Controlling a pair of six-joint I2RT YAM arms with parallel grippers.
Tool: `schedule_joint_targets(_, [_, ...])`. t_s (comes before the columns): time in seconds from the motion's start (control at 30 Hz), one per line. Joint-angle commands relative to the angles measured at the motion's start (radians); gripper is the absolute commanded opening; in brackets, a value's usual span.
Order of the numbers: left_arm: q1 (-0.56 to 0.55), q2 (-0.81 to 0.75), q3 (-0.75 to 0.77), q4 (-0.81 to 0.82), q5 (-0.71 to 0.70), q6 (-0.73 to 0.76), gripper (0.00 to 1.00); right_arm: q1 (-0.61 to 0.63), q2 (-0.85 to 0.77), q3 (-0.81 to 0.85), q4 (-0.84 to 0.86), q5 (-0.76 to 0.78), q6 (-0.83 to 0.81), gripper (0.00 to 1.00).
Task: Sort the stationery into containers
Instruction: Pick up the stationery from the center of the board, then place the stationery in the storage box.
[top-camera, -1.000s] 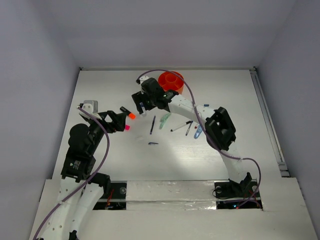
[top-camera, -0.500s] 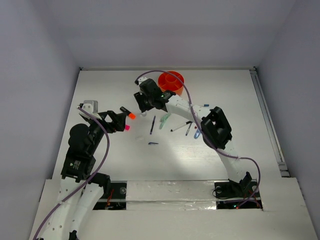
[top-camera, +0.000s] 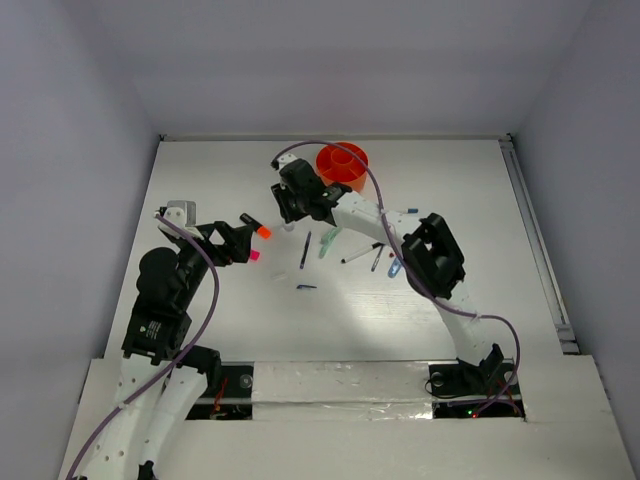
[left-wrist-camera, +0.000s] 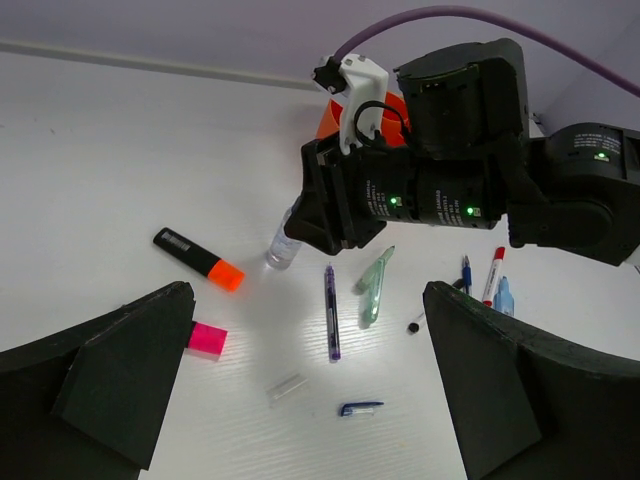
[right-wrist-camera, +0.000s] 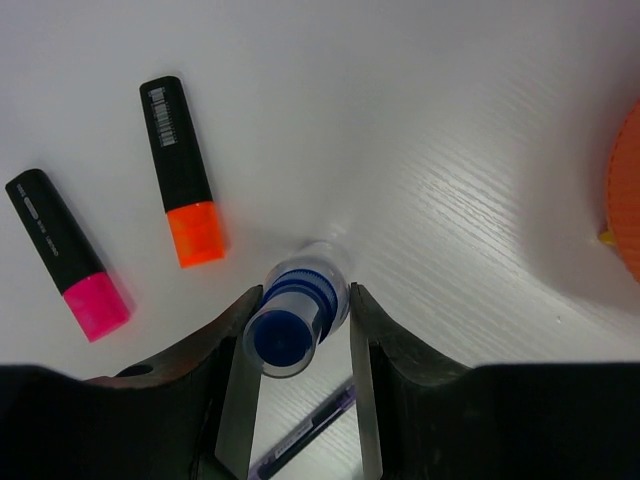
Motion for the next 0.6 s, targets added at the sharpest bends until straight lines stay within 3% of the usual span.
schedule_joint_targets(0.0, [0.004,-0.011,0.045,0.036,-0.002,-0.007,0.99,0.000,-0.131,-0.028,0.101,0.044,0.002,0.11])
schedule_joint_targets(0.27, [0.004,-0.015,0.043,0.037,0.006,-0.007,0.99,-0.028,-0.288,-0.008,0.106,0.184,-0.126,0.11])
schedule_joint_targets(0.47, [0.004,-0.020,0.043,0.036,0.006,-0.006,0.99,-0.168,-0.306,0.038,0.083,0.159,-0.128,0.10])
schedule_joint_targets(0.57, [0.004,-0.015,0.043,0.037,0.005,-0.006,0.99,-0.233,-0.296,0.081,0.060,0.074,-0.107,0.10])
